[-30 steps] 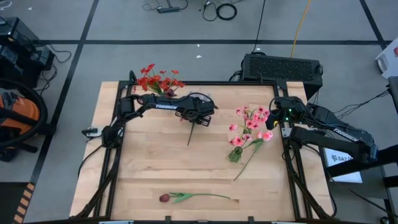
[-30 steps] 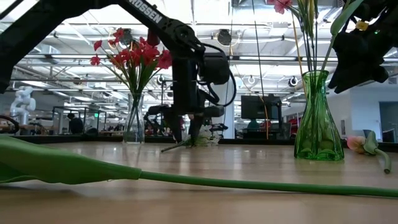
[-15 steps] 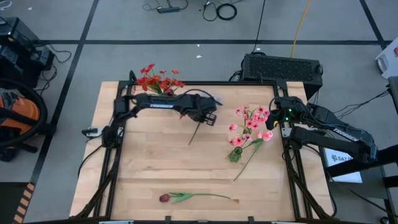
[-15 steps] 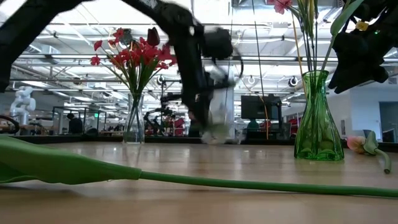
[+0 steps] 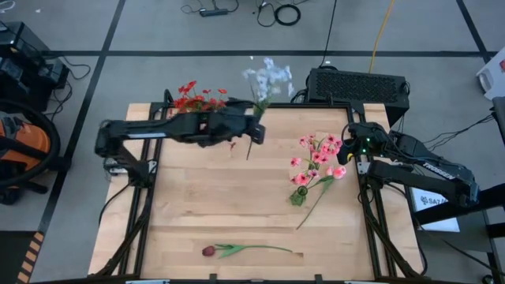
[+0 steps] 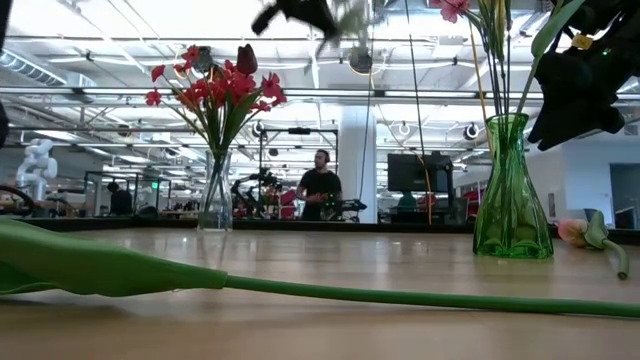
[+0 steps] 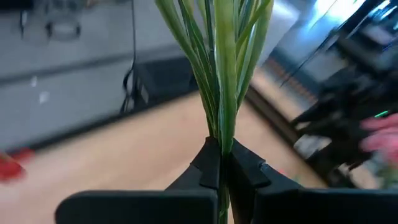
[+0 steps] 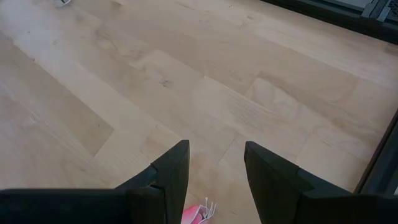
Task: Sort flowers into vase by color
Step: Put the white flowers into the green vase
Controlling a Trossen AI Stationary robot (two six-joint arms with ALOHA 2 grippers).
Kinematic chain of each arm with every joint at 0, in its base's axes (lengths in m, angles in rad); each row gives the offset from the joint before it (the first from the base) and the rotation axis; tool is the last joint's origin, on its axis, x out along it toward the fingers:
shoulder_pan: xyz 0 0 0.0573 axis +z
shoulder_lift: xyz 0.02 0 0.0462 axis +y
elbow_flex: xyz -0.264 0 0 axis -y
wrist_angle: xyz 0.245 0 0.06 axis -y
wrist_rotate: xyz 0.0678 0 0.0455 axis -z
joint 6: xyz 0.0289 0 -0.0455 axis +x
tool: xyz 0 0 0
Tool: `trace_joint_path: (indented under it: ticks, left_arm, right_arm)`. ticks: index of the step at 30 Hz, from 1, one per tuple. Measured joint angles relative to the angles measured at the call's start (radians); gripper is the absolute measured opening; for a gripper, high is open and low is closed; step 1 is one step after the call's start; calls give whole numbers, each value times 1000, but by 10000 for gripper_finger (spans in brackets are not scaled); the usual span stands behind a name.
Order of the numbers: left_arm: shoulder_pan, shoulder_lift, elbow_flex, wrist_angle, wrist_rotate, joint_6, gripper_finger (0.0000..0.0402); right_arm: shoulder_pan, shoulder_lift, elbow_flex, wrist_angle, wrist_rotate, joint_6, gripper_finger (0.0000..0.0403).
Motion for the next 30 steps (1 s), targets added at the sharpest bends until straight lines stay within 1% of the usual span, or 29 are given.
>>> trace_joint_path:
  ticks: [5, 8, 10, 13, 17, 22, 27, 30]
  left_arm:
    - [-90, -71, 0, 87, -38, 143, 11]
    - [-173, -79, -7, 114, -111, 194, 10]
    - [-234, -81, -40, 185, -161, 223, 10]
    - [-308, -79, -100, 246, -193, 256, 10]
    - [-372, -80, -185, 308, -204, 213, 10]
    - [-455, -116, -299, 401, -215, 141, 10]
    - [-588, -191, -460, 484, -350, 49, 11]
    - [-678, -214, -564, 619, -441, 43, 11]
  right_arm:
    - [0, 0, 0, 0, 0, 0, 148]
    - [0, 0, 0, 0, 0, 2, 148]
    - [0, 0, 0, -1, 0, 3, 148]
    - [0, 0, 0, -7, 0, 12, 148]
    - [0, 0, 0, -29, 0, 37, 148]
    - [0, 3, 0, -132, 0, 135, 148]
    - [0, 3, -1, -149, -4, 140, 148]
    - [0, 3, -1, -148, -4, 143, 148]
